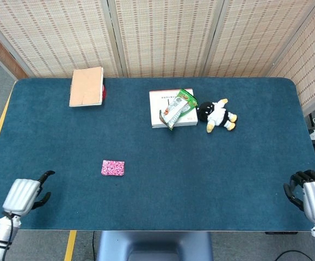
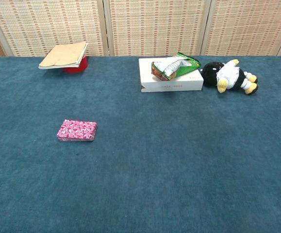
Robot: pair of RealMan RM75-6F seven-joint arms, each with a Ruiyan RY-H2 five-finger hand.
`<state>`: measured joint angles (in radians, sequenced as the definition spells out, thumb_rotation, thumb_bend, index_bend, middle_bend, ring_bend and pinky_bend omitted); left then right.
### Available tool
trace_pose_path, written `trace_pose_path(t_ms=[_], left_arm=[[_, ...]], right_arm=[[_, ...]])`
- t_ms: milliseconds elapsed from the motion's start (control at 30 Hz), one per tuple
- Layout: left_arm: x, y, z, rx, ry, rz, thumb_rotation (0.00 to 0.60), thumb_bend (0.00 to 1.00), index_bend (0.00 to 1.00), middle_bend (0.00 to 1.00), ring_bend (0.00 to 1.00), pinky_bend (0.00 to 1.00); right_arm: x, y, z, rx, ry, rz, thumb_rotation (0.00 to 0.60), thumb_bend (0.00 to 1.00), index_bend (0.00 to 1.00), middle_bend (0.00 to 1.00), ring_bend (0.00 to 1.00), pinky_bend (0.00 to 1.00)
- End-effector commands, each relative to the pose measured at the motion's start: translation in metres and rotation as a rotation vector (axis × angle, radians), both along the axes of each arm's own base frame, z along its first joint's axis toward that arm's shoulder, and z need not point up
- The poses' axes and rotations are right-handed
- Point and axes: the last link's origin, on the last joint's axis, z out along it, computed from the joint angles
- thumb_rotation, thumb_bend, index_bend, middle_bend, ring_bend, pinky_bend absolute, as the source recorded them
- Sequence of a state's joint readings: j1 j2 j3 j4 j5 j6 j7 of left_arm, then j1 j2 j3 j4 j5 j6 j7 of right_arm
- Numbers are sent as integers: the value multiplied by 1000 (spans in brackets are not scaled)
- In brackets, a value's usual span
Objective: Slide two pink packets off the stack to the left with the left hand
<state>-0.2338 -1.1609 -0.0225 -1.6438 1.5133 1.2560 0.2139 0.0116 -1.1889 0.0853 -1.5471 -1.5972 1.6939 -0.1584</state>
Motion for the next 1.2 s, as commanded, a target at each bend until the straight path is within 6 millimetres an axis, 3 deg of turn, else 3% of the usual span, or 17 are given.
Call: trace_pose_path(t_ms=[33, 567, 767, 1200], left_arm=[[30, 15, -12, -125, -10, -52, 600, 329, 201, 1000, 1000, 1000], [103, 72, -66, -239, -97, 15, 600, 336, 177, 1000, 1000, 1000], [122, 80, -87, -261, -149, 23, 600, 336, 178, 1000, 1000, 1000], [136, 82, -121, -239, -159, 6, 600, 335, 213, 1000, 1000, 1000]], right_arm=[[0, 0, 0, 6, -19, 14, 600, 282, 788, 675, 544, 745], [-2, 1, -1, 64, -34, 15, 600, 282, 781, 675, 544, 745], [-2, 1, -2, 75, -34, 12, 600, 282, 781, 675, 544, 745], [-3, -1, -6, 101, -29, 5, 600, 282, 779, 675, 544, 745]])
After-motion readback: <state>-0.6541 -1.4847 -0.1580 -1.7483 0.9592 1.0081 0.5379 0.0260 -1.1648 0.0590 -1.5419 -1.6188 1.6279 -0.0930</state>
